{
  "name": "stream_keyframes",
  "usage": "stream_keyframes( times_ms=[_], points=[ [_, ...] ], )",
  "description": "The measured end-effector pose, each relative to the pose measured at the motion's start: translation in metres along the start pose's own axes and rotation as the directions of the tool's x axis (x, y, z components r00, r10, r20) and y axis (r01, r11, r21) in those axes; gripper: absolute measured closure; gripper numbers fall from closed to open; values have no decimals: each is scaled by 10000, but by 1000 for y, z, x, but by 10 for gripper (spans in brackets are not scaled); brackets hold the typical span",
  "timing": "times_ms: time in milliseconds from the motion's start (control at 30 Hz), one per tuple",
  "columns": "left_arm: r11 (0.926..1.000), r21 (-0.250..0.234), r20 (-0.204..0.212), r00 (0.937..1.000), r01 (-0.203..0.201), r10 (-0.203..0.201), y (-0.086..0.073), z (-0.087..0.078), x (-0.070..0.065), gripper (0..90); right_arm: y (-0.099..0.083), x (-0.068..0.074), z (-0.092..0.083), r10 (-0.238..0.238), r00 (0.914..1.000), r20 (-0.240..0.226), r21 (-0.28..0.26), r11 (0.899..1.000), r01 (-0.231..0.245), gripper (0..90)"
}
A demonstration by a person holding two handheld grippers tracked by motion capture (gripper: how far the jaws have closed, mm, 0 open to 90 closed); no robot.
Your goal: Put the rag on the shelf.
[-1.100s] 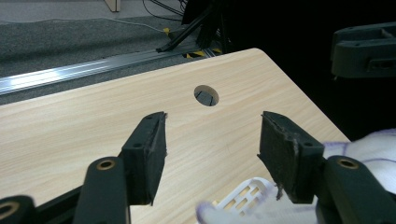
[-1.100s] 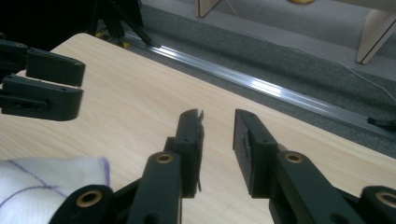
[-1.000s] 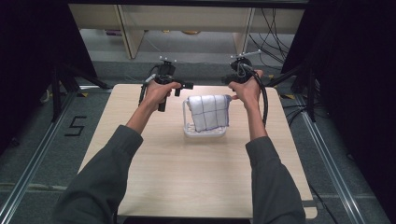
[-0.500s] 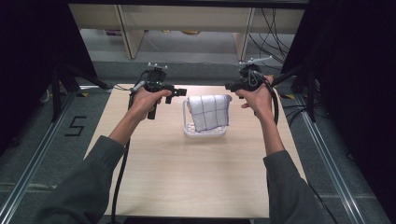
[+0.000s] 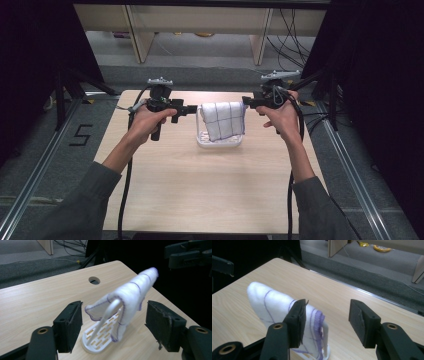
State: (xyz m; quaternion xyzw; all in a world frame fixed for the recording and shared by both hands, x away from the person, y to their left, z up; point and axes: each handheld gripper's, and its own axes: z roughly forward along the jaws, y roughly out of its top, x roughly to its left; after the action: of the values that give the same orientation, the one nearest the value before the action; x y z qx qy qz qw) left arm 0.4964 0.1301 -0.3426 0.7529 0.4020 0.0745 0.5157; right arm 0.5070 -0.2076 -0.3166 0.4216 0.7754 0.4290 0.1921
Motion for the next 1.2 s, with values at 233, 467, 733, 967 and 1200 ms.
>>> stream_keyframes(
  times_ms=[233,467,733,967,1200],
  points=[
    [9998,-186,292,9995,-93,98,-14,-10,-12,286,-11,11,-10,-43,9996,-286,-83,10000,40,465],
    [9991,-327,583,9979,-273,292,-29,-21,-23,257,-23,21,-17,-230,9981,-564,-247,9995,216,434],
    [9980,-402,901,9945,-498,533,-49,-34,-35,251,-43,32,-25,-138,9969,-776,-527,9986,97,392],
    [9980,-417,981,9938,-483,522,-68,-41,-41,252,-63,41,-29,-55,9947,-1029,-619,9981,-8,385],
    [9977,-262,995,9930,-619,642,-87,-45,-47,251,-85,44,-36,-38,9950,-996,-524,9986,-15,378]
  ],
)
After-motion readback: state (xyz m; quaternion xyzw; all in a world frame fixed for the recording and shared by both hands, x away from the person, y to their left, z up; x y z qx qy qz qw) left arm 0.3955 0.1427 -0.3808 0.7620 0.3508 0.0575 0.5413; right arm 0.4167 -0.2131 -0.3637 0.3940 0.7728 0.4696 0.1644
